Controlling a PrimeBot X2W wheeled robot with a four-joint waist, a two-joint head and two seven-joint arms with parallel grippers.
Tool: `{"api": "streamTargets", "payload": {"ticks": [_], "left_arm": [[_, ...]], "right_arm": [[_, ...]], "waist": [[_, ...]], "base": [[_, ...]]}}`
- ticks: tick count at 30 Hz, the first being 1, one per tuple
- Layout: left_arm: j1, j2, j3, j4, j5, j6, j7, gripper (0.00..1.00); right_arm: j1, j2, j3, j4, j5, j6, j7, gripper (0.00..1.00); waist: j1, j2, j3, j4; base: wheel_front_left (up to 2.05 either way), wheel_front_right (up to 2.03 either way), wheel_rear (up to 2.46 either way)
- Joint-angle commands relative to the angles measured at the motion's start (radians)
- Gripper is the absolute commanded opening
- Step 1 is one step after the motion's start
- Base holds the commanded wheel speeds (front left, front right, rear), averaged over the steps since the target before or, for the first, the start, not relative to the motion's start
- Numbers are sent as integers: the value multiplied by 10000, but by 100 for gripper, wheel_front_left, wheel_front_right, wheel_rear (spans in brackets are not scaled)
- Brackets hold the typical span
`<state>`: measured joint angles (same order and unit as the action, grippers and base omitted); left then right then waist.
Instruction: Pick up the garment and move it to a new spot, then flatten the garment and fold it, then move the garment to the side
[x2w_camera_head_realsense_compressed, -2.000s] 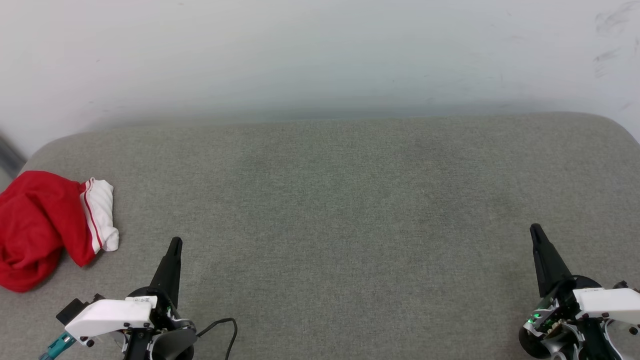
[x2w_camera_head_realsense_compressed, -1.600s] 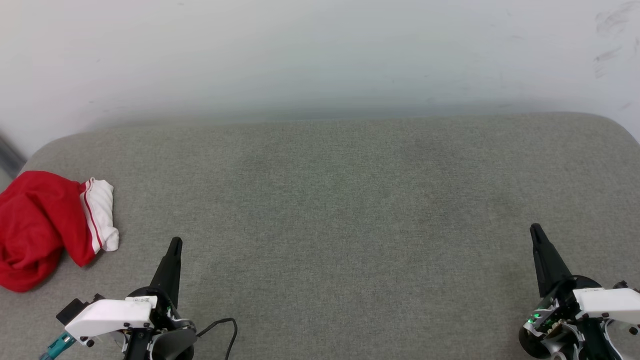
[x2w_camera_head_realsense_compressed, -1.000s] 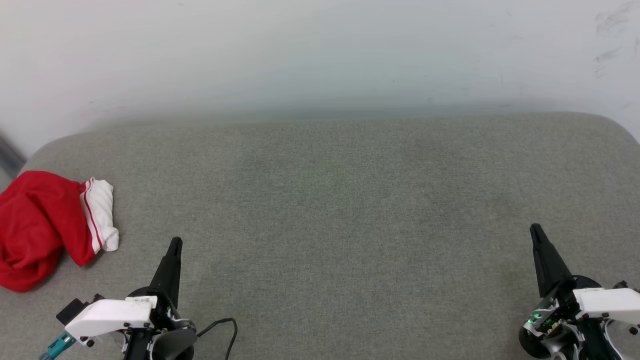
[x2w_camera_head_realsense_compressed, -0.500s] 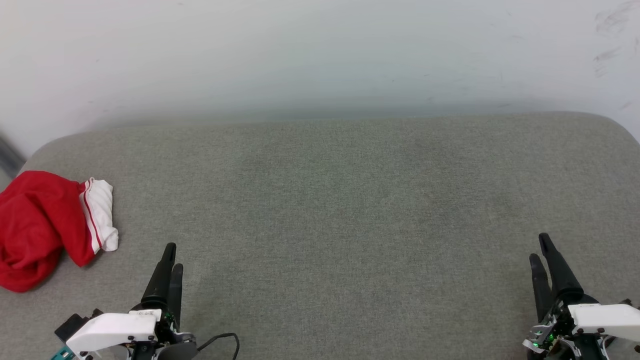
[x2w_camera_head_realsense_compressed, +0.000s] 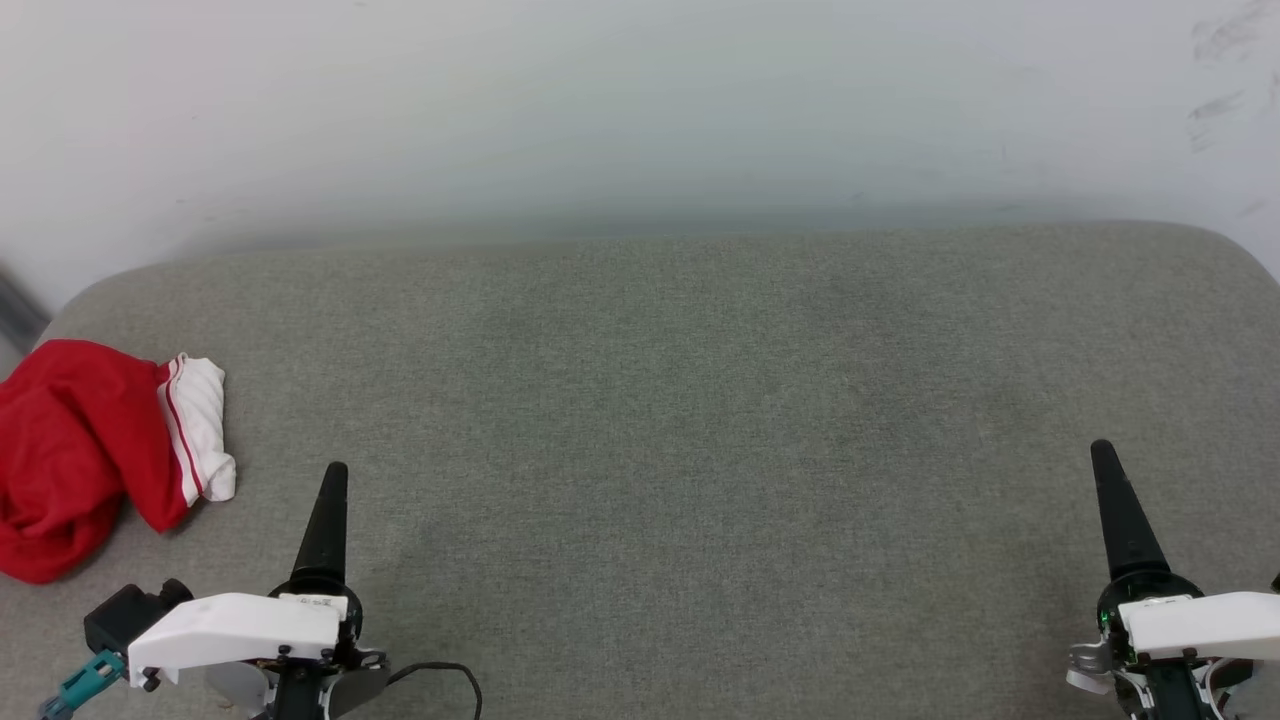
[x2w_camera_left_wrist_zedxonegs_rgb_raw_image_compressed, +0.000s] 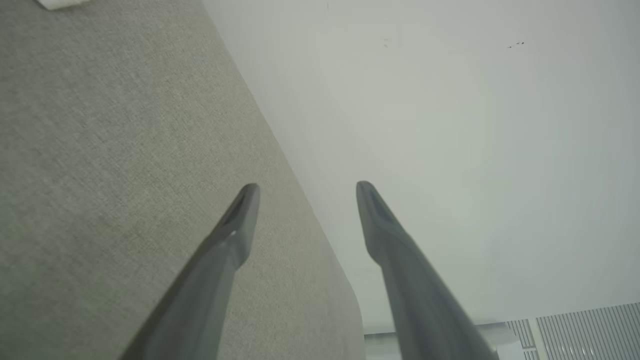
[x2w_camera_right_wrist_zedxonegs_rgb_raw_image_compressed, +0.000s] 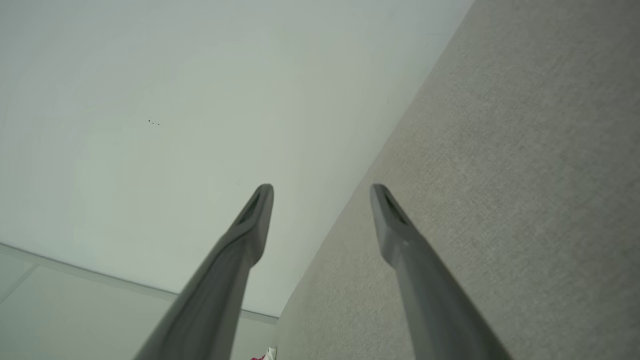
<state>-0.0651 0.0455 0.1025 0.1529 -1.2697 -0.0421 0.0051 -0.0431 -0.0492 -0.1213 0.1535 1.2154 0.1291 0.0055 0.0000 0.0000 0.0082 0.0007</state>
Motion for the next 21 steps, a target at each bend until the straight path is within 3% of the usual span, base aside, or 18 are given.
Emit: {"api": "streamTargets", "payload": {"ticks": [1,12,21], "left_arm": [[-69,38,-67,-296,551,136,-117,100],[76,43,-556,-623,2950,767,-540,100],[275,46,-819,-810,4373,1091,-847,100]], "right_arm": [[-66,-22,21,-329,-540,16,-117,100],[186,-22,384,-891,-3232,18,-542,100],[399,-22,522,-1029,-4771,19,-850,100]], "waist": [[0,0,4,1],[0,0,15,24],[0,0,14,53]], "base": [[0,0,0],[0,0,0],[0,0,0]]}}
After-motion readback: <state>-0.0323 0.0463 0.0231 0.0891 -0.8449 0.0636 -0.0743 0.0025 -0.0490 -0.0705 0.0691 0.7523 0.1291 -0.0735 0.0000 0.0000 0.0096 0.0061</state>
